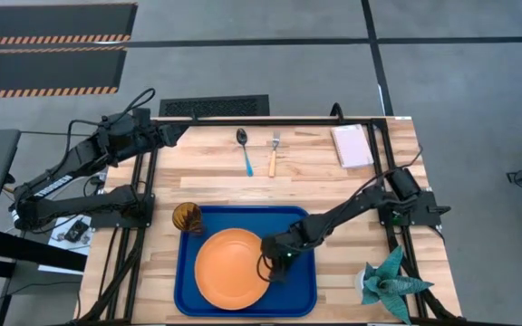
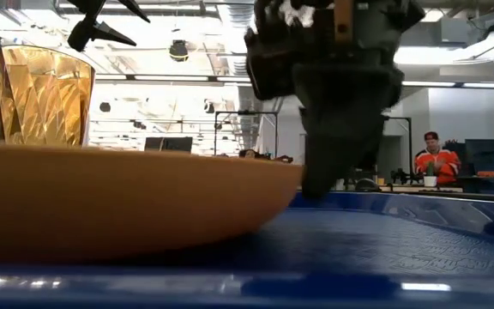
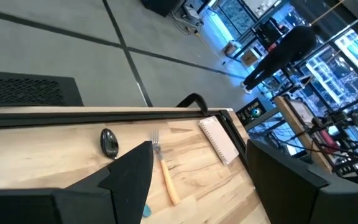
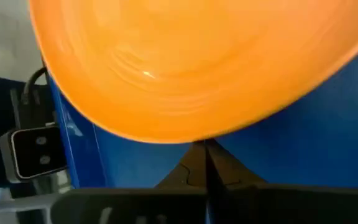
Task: Pick and place plate/cup/fork/spoon on tray
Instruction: Put the orange plate on the blue tray, then put the orange fork on the blue tray to the right of the orange plate
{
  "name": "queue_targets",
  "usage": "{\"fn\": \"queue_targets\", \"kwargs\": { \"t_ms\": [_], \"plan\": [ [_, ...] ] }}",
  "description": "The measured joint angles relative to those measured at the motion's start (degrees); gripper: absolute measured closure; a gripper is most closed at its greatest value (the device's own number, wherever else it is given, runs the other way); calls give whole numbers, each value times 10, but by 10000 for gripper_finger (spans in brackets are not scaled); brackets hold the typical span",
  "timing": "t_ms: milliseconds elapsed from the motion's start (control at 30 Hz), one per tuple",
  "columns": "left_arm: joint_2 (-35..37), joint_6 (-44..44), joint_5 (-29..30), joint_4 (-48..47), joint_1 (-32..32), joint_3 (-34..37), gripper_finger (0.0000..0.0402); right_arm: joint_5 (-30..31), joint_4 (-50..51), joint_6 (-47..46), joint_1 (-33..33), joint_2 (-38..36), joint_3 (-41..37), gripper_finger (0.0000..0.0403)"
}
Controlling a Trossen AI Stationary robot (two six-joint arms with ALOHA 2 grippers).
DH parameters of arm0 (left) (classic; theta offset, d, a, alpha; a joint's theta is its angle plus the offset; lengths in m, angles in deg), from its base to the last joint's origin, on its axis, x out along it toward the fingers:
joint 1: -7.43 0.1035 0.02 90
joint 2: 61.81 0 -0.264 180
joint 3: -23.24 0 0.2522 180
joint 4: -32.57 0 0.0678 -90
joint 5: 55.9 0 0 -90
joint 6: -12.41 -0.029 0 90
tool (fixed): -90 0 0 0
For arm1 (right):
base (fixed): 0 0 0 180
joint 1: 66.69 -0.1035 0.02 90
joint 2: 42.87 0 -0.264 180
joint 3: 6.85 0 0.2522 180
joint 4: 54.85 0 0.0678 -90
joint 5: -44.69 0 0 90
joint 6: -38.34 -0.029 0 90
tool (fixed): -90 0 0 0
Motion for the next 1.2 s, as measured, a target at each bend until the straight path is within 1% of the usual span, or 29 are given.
{"fn": "queue_targets", "kwargs": {
  "t_ms": [167, 367, 433, 500, 600, 733, 800, 900, 1000, 1100, 1200],
  "plan": [
    [0, 9, 0, -1, 0, 0, 157, 2, 10, 65, 22, 7, 28, 398],
    [0, 14, 0, -3, 0, 0, 157, 3, 19, 81, 33, 25, 48, 397],
    [0, 14, 0, -2, 0, 0, 157, 6, 56, 80, 31, 11, 46, 393],
    [0, 14, 0, -3, 0, 0, 157, 6, 68, 74, 31, 0, 47, 388],
    [0, 14, -7, -2, 0, 0, 157, 15, 123, 70, 32, -36, 46, 379],
    [0, 15, -28, 8, -1, 0, 157, 46, 192, 64, 39, -91, 47, 360],
    [0, 17, -33, 14, -1, 0, 157, 56, 230, 43, 49, -119, 47, 341],
    [0, 17, -34, 25, -1, 0, 157, 98, 280, 32, 66, -157, 46, 300],
    [0, 14, -34, 27, -1, 0, 157, 142, 282, 32, 85, -186, 47, 244],
    [0, 14, -33, 26, -1, 0, 157, 164, 267, 30, 113, -198, 47, 189],
    [0, 14, -43, 24, -1, 0, 157, 195, 262, 29, 144, -196, 47, 154]
  ]
}}
